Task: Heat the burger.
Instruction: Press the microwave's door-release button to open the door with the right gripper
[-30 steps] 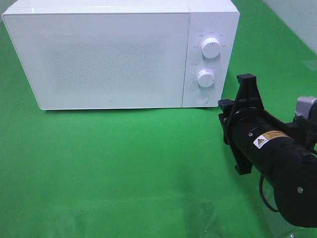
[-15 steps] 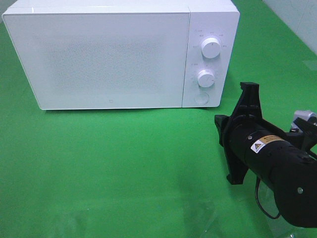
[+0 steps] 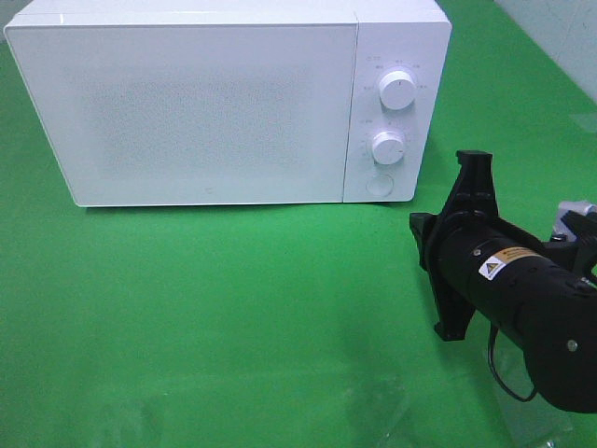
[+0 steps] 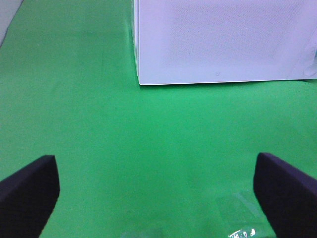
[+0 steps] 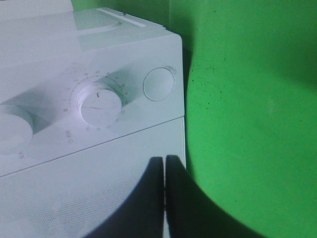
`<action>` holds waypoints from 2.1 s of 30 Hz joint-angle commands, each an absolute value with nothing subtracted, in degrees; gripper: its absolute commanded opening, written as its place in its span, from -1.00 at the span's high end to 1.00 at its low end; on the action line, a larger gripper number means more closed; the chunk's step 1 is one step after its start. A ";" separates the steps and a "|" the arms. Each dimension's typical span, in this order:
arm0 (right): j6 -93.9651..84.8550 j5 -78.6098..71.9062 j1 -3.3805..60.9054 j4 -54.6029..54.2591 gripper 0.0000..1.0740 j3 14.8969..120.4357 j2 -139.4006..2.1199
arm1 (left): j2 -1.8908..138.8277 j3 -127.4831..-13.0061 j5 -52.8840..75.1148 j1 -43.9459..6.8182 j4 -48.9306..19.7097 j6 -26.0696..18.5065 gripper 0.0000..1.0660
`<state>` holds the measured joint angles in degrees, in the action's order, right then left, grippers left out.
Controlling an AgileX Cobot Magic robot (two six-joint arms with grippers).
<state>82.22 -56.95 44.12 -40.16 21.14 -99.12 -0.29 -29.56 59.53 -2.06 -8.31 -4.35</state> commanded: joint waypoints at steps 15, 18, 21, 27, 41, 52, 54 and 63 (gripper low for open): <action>84.97 -57.30 43.66 -36.04 1.00 29.91 -108.98 | -0.69 -29.39 59.07 -1.95 -8.25 -4.24 -0.88; 84.97 -56.89 41.65 -33.69 1.00 31.91 -110.47 | -0.69 -29.39 59.07 -1.95 -8.25 -4.24 -0.88; 84.80 -56.84 39.88 -32.54 1.00 33.17 -110.98 | -0.69 -29.39 59.07 -1.95 -8.25 -4.24 -0.88; 83.94 -55.92 38.27 -31.17 1.00 35.01 -112.30 | -0.69 -29.39 59.07 -1.95 -8.25 -4.24 -0.88; 83.31 -55.18 34.32 -29.62 1.00 37.82 -115.28 | -0.69 -29.39 59.07 -1.95 -8.14 -4.24 -0.88; 83.14 -55.63 33.80 -27.90 1.00 40.68 -118.66 | -0.69 -29.39 59.07 -1.95 -8.14 -4.24 -0.88; 83.25 -55.46 33.80 -28.07 1.00 41.48 -119.69 | -0.69 -29.39 59.07 -1.95 -8.08 -4.24 -0.88; 83.25 -55.63 32.43 -27.22 1.00 43.89 -121.52 | -0.69 -29.39 59.07 -1.95 -8.19 -4.24 -0.88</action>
